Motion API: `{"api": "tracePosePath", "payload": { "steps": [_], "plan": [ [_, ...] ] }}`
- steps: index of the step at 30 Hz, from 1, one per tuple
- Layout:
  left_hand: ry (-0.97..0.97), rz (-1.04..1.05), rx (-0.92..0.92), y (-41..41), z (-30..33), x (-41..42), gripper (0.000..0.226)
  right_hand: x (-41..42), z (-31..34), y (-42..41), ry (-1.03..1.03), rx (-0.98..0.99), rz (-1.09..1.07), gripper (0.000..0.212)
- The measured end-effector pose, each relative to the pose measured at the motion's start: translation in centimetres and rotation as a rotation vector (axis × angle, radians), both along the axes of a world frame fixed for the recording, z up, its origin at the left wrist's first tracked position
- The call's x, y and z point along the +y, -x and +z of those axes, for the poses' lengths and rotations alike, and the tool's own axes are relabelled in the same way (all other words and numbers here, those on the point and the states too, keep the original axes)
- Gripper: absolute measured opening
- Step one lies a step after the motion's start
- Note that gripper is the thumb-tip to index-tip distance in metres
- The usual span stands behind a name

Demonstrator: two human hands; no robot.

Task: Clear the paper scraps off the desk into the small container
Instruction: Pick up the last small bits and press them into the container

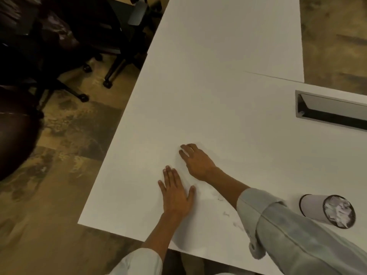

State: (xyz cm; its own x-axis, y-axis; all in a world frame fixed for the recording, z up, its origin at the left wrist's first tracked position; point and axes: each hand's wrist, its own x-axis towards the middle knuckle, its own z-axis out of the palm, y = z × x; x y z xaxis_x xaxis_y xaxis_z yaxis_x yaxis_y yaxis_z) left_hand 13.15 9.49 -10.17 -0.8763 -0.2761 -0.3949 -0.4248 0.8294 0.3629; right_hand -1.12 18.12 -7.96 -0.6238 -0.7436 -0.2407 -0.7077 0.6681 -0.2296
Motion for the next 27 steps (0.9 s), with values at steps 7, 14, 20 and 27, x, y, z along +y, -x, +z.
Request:
{"api": "tracePosePath", "payload": {
  "steps": [7, 14, 20, 27],
  "plan": [
    [0.008, -0.339, 0.064, -1.7, -0.6, 2.9, 0.087, 9.1, -0.5, -6.2, 0.105, 0.065, 0.122, 0.053],
    [-0.093, -0.509, 0.066, -4.7, 0.1, 8.6, 0.090, 15.8, 0.7, -10.4, 0.127, 0.045, 0.059, 0.051],
    [0.033, -0.366, 0.055, -2.1, 1.6, 5.0, 0.094, 14.9, 2.6, -7.3, 0.044, 0.035, -0.222, 0.065],
    [0.083, -0.162, -0.083, -4.3, 1.9, 2.2, 0.101, 16.6, 1.9, -13.7, 0.109, -0.007, -0.243, 0.065]
  ]
}}
